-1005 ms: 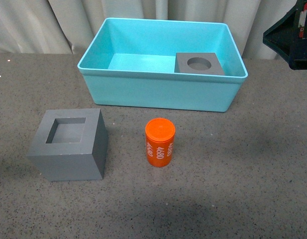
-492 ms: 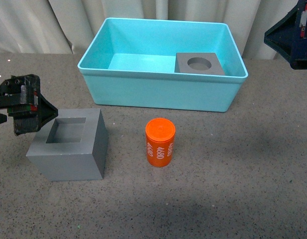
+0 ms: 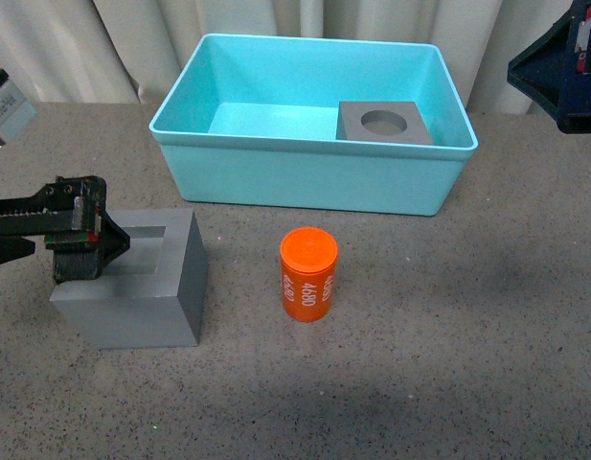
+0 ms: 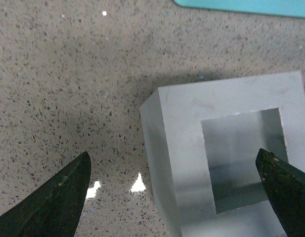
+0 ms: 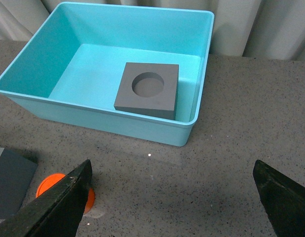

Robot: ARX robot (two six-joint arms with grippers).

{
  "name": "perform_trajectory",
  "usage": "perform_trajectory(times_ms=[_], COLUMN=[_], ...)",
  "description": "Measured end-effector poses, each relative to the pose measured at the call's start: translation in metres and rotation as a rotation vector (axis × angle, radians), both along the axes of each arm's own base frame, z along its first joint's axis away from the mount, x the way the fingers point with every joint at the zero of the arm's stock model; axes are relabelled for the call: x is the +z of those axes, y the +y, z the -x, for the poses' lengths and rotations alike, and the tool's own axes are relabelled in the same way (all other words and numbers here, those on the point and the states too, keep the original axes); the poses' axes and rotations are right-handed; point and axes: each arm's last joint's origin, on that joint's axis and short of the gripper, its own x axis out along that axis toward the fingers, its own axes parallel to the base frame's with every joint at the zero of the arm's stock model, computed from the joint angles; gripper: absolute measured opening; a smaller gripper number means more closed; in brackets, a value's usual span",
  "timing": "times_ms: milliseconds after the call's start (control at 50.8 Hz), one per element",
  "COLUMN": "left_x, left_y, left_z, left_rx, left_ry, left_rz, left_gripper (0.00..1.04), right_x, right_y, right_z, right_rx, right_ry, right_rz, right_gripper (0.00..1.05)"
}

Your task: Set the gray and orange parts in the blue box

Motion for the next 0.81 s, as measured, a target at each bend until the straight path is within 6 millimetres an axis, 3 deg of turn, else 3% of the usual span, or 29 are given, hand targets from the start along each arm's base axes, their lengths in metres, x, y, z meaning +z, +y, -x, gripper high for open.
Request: perform_trajectory(times_ms=[177,532,689,808], left_x=[-0.008,-0.002,0.022,0.065], left_y=[-0.001,-0.005,-0.010,-0.018], left_z=[0.000,-0.002,-0.004,-0.016], left_rx=[0.000,0.011,0.024,0.039], left_ry=[0.032,0.020,-0.061,-0.211], left_rz=[-0.032,-0.035,-0.015,0.031], left_gripper=[0.78,0.20,0.18,0.18], right_x=[0.000,0.000,0.000,0.000], right_y=[0.000,0.000,0.000,0.000], right_z=[0.000,0.000,0.000,0.000], right_rx=[0.000,0.000,0.000,0.000], right_ry=[0.000,0.000,0.000,0.000], right_rz=[0.000,0.000,0.000,0.000], right_gripper=[0.95,0.95,0.95,0.95])
